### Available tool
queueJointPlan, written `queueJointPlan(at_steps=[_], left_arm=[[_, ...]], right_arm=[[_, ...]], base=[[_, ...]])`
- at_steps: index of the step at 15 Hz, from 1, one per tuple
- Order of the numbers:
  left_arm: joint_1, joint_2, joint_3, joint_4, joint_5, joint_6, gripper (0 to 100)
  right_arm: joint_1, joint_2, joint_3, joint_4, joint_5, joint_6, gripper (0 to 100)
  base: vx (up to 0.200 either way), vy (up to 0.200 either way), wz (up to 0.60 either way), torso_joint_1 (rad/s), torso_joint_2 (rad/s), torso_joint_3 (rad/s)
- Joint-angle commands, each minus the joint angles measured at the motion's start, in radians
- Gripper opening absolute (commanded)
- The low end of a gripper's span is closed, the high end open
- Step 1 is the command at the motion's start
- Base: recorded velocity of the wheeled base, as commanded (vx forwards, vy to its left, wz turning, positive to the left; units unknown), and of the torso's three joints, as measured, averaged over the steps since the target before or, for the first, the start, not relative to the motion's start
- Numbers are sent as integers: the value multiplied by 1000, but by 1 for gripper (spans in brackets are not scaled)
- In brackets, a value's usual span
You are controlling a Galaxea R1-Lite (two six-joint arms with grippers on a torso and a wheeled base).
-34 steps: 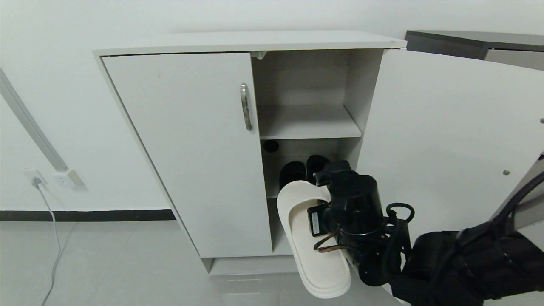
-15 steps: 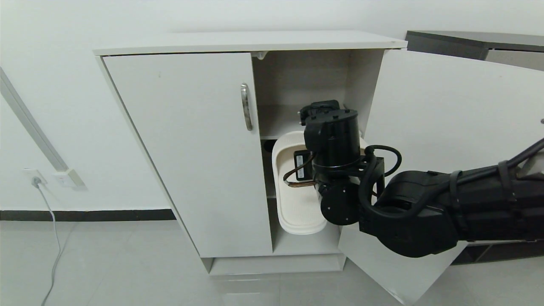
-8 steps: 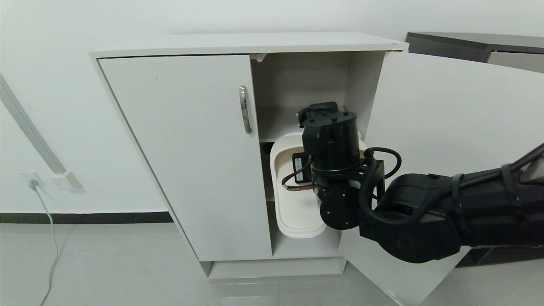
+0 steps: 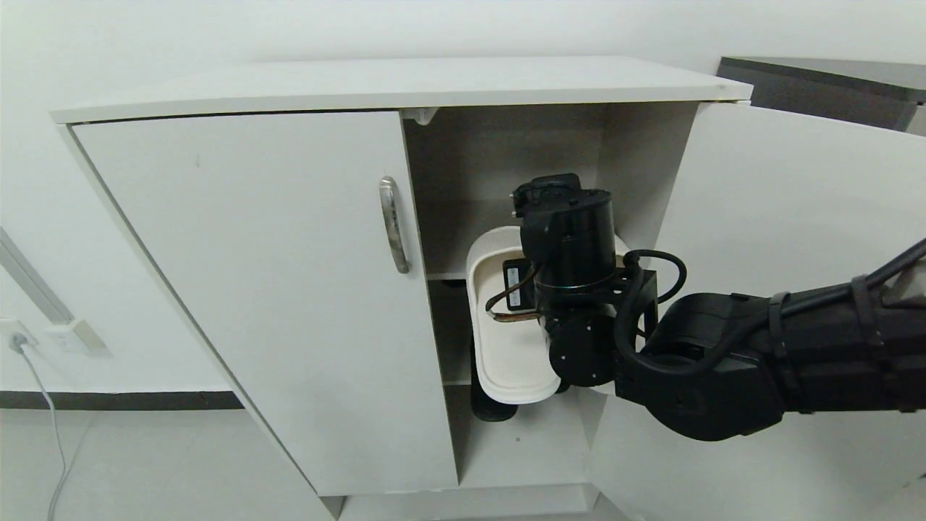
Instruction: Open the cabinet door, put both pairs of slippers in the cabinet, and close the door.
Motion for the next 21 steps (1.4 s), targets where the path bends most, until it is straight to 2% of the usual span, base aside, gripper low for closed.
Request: queueJointPlan(at_steps=[1,5,8,13,16,19,21], left_arm=[[0,1,0,1,0,1,0],[0,1,0,1,0,1,0],[0,1,0,1,0,1,0],[0,1,0,1,0,-1,0],[0,1,0,1,0,-1,0],[0,1,0,-1,2,-2,0],[0,1,0,-1,2,-4,0]], right_arm=[[2,-4,-1,0,0,-1,0],[-4,5,-11,6,9,-7,0],[-47,31,-57,11,48,-10,0],[-107,73,-206,133,87,-1,0],[-103,71,-199,132,87,3,0],[-101,76,-200,132,87,5,0],[-101,79,-203,130,87,5,0]], base=[[200,0,0,-2,2,2],[0,0,0,0,0,0],[0,0,0,0,0,0],[0,0,0,0,0,0],[0,0,0,0,0,0],[200,0,0,-4,2,2],[0,0,0,0,0,0]])
